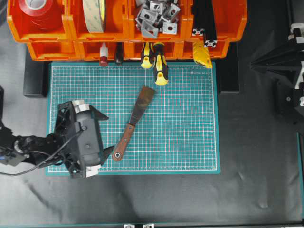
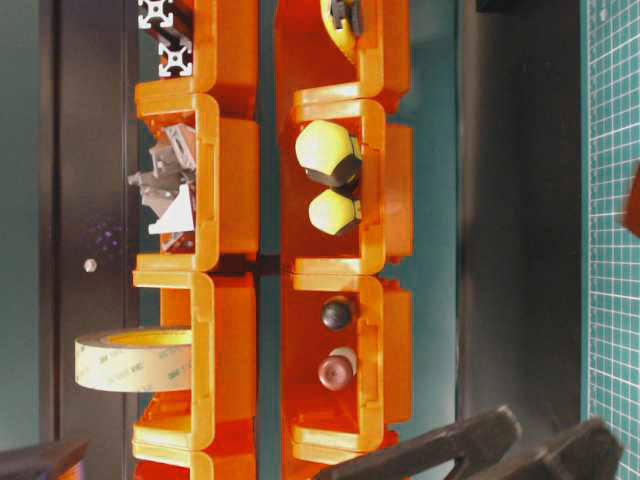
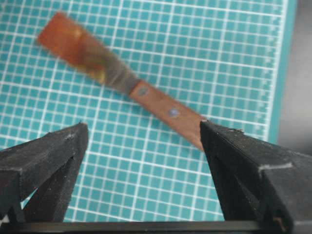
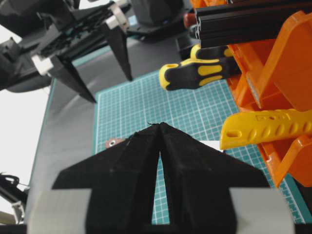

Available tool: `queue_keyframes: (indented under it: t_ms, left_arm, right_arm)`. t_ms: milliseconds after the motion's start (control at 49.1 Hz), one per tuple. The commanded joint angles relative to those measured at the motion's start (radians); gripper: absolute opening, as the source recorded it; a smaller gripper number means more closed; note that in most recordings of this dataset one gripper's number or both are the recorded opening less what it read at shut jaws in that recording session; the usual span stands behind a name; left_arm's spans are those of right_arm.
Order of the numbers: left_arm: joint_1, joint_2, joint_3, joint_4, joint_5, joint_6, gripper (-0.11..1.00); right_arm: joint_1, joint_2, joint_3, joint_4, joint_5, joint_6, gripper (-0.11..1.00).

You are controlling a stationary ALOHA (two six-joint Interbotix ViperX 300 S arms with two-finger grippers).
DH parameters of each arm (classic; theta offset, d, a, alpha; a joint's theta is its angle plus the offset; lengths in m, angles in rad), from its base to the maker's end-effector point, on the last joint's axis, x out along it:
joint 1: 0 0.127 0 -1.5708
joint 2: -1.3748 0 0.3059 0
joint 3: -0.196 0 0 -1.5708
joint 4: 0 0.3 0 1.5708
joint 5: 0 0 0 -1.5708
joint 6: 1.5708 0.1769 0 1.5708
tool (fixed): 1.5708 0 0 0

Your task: Pick scraper from container rack with left arm.

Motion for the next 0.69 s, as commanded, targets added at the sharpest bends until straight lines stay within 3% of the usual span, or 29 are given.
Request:
queue_keyframes:
  t_ms: [0, 204, 469, 570, 672]
  left_arm:
    - [-0.015, -0.067, -0.003, 0.005, -0.005, -0.003, 0.89]
    - [-0.017, -0.250, 0.055, 0.006, -0.005, 0.002, 0.88]
    - [-0.032, -0.632, 0.187, 0.008, -0.008, 0.029, 0.87]
    - [-0.032, -0.782, 0.233, 0.008, 0.000, 0.069, 0.86]
    - [-0.034, -0.899, 0.265, 0.008, -0.012, 0.158, 0.85]
  right_arm:
    - [0.000, 0.014, -0.012, 0.002, -0.017, 0.000, 0.01]
    - [-0.002, 0.006, -0.017, 0.003, -0.018, 0.000, 0.01]
    - [0.000, 0.000, -0.020, 0.000, -0.018, -0.003, 0.01]
    - [-0.002, -0.002, -0.018, -0.002, -0.017, -0.006, 0.01]
    - [0.000, -0.002, -0.020, -0.005, -0.017, -0.008, 0.01]
